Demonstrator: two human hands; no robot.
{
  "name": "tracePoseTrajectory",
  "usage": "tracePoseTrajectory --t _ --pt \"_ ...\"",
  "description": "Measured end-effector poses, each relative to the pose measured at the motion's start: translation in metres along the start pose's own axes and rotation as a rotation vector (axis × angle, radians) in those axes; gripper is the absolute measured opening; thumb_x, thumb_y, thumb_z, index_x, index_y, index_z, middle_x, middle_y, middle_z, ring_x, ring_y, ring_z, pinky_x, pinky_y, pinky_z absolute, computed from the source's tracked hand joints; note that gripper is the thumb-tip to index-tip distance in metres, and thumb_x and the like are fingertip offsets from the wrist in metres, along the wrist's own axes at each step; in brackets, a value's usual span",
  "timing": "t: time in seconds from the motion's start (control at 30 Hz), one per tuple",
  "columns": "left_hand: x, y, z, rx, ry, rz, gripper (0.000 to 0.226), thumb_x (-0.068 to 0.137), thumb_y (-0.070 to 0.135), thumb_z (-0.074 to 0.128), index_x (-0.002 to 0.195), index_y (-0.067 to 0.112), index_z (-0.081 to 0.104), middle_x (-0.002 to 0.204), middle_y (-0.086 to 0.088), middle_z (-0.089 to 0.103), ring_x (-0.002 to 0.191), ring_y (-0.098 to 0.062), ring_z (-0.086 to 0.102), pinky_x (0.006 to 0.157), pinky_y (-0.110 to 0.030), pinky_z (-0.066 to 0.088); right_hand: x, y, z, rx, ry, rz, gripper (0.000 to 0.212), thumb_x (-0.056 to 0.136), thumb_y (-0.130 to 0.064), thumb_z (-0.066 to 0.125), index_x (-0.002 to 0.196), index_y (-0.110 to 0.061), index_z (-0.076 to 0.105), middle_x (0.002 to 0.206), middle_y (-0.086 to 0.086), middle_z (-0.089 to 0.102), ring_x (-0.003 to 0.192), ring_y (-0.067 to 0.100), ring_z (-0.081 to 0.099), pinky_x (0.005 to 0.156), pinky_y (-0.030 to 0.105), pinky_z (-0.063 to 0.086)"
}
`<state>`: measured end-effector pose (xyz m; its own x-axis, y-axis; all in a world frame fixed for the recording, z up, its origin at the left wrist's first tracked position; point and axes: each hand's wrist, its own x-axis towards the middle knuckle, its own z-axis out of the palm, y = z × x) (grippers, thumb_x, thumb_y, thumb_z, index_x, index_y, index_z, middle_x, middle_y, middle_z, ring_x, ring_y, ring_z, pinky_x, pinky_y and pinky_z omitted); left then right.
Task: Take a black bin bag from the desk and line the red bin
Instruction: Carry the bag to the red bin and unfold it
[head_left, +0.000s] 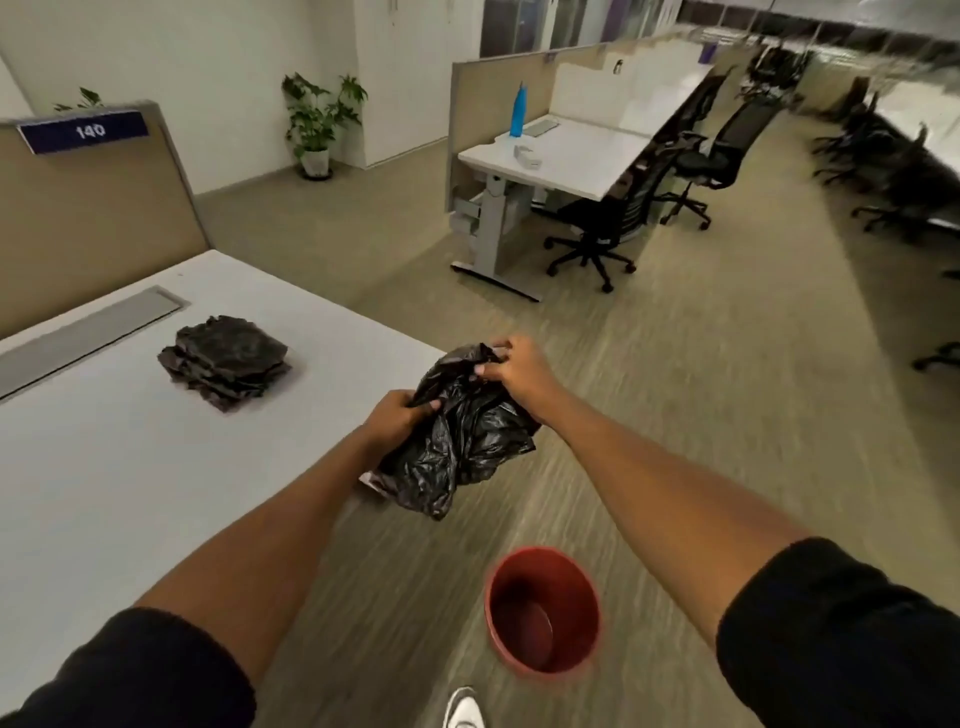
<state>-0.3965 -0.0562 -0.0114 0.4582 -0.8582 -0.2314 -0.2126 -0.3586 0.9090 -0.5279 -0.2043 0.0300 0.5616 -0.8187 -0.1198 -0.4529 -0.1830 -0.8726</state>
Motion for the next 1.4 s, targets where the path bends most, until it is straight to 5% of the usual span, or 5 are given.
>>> tracePoseTrajectory --t 0.23,0.73,0.93,1.17,1.4 --pt "-0.005 -0.009 0.110 -0.120 -0.046 -0.140 0.030 0.096 0.026 0.048 0.077 0.004 0.057 0.067 -0.013 0.058 0.061 -0.024 0.056 0.057 -0.028 0.043 -0.086 0.077 -0.045 -0.270 0.592 -0.189 0.031 0.084 -0.032 0.066 0.099 -0.007 0.055 0.102 0.012 0.058 0.097 0.028 0.051 0.085 0.041 0.041" --pt "0.057 -0.110 0.324 -0.261 -0.138 -0.411 0.030 0.100 0.018 0.036 0.103 0.001 0.060 0.092 -0.010 0.065 0.089 -0.025 0.061 0.063 -0.018 0.050 -0.066 0.310 -0.063 -0.022 0.189 0.413 0.038 0.086 -0.019 0.065 0.058 -0.027 0.041 0.058 -0.010 0.048 0.056 0.005 0.046 0.055 0.027 0.034" --pt "0.066 -0.190 0.356 -0.105 -0.252 -0.485 0.028 0.094 0.038 0.045 0.107 0.024 0.066 0.121 -0.014 0.065 0.116 -0.030 0.058 0.104 -0.046 0.042 -0.067 0.396 -0.059 0.201 0.323 0.622 0.012 0.088 -0.009 0.061 0.077 -0.008 0.056 0.070 0.007 0.058 0.063 0.017 0.054 0.065 0.030 0.040" --pt "0.076 -0.232 0.362 0.137 -0.206 -0.496 0.033 0.098 0.013 0.040 0.125 0.000 0.056 0.117 -0.004 0.057 0.112 -0.016 0.050 0.077 -0.018 0.030 -0.071 0.444 -0.061 0.162 0.513 0.676 0.005 0.088 -0.001 0.056 0.085 -0.002 0.060 0.070 0.004 0.057 0.062 0.009 0.051 0.051 0.008 0.040" --pt "0.103 -0.262 0.351 0.426 -0.186 -0.579 0.032 0.095 0.024 0.047 0.103 -0.001 0.066 0.106 -0.027 0.068 0.101 -0.037 0.064 0.077 -0.037 0.044 -0.063 0.475 -0.079 0.103 0.459 0.793 0.014 0.078 -0.015 0.073 0.073 -0.007 0.062 0.069 0.004 0.063 0.066 0.021 0.061 0.064 0.032 0.049"
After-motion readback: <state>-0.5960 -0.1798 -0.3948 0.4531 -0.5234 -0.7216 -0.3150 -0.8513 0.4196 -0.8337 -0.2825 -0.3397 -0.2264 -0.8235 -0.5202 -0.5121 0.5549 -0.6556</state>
